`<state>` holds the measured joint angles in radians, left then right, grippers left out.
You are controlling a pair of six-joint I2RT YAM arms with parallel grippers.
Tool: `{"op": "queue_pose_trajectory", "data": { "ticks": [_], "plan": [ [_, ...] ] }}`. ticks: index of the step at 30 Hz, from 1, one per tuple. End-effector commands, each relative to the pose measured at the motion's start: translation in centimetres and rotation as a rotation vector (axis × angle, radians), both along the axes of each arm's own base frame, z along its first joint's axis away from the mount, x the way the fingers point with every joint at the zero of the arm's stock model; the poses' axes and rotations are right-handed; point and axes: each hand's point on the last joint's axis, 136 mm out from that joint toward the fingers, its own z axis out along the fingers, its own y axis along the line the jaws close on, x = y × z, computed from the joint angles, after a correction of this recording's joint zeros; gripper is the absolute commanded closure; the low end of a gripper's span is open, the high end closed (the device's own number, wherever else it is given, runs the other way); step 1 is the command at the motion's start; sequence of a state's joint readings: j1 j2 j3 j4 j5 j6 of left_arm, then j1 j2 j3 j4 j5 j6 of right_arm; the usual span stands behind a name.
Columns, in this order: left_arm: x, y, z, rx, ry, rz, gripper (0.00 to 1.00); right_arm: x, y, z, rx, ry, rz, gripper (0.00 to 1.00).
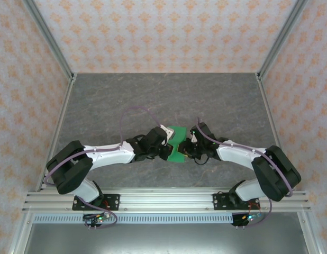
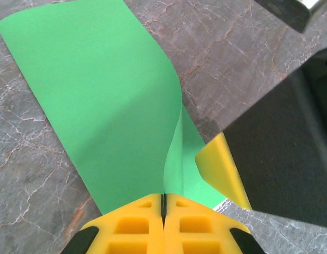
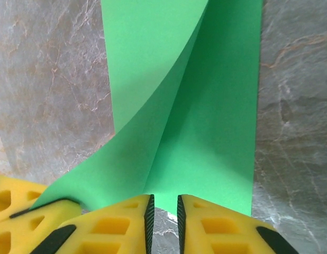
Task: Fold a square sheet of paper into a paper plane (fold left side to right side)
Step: Fold the triangle a second time at the center of the table.
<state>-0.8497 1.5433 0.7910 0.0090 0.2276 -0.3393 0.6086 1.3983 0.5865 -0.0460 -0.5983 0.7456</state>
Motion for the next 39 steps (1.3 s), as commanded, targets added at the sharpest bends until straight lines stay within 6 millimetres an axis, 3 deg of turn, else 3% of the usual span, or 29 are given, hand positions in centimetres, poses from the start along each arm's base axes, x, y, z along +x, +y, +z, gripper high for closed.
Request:
{"op": "queue_pose_trajectory", "data": {
  "ticks": [1, 18, 39],
  "plan": [
    [0.7, 0.4, 0.5, 0.021, -0.027, 0.011, 1.00, -0.4, 0.0, -0.3, -0.007, 0.002, -0.004, 0.81],
    [1.6, 1.1, -1.6, 0.112, 0.001, 0.014, 1.00, -2.0, -1.3, -3.6, -0.151, 0.113, 0.014, 0.82],
    [2.4, 1.2, -2.9, 0.162, 0.012, 0.015, 1.00, -2.5, -1.5, -4.2, -0.187, 0.133, 0.039, 0.84]
  ]
}}
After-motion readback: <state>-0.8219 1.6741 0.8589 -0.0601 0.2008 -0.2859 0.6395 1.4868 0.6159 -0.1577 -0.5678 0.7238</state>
